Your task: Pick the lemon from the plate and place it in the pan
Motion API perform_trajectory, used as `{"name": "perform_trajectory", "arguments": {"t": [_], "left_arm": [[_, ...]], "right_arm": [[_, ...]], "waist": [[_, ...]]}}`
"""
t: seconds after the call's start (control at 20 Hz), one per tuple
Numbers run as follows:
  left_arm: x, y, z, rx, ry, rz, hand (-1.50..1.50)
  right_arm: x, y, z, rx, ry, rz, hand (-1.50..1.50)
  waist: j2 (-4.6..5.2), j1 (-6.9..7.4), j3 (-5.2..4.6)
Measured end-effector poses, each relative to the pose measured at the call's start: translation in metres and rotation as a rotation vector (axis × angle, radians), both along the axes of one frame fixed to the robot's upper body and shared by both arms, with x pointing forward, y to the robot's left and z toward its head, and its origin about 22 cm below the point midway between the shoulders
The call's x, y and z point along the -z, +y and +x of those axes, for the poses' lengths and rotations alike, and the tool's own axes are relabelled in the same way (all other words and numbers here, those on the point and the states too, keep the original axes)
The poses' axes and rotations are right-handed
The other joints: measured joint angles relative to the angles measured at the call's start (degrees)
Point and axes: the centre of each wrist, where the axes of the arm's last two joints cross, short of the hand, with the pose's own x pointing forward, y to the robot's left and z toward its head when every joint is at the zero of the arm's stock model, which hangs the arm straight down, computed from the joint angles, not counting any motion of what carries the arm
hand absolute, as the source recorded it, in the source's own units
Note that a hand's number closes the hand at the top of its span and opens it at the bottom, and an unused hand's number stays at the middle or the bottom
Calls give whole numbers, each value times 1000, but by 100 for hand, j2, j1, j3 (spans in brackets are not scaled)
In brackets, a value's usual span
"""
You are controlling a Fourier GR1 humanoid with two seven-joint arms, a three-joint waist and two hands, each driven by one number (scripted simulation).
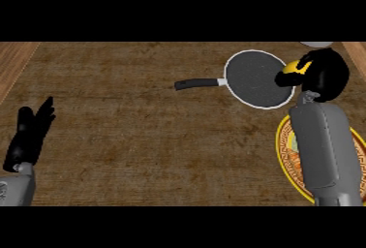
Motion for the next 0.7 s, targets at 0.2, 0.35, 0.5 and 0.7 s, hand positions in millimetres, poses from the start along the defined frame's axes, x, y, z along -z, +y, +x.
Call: {"name": "perform_trajectory", "arguments": {"t": [0.2, 0.35, 0.5, 0.7], "left_arm": [[-2, -6, 5, 14, -6, 2, 0], [-8, -7, 8, 23, -9, 3, 0], [-6, -11, 8, 30, -19, 2, 0], [-7, -15, 13, 48, -26, -1, 0]], "right_arm": [[23, -16, 22, 12, 10, 39, 150], [29, -24, 35, 7, 22, 62, 150], [43, -28, 39, -3, 23, 91, 150], [54, -22, 43, -9, -13, 176, -150]], "waist": [[27, 65, 4], [49, 124, 8], [81, 191, 12], [132, 275, 19]]}}
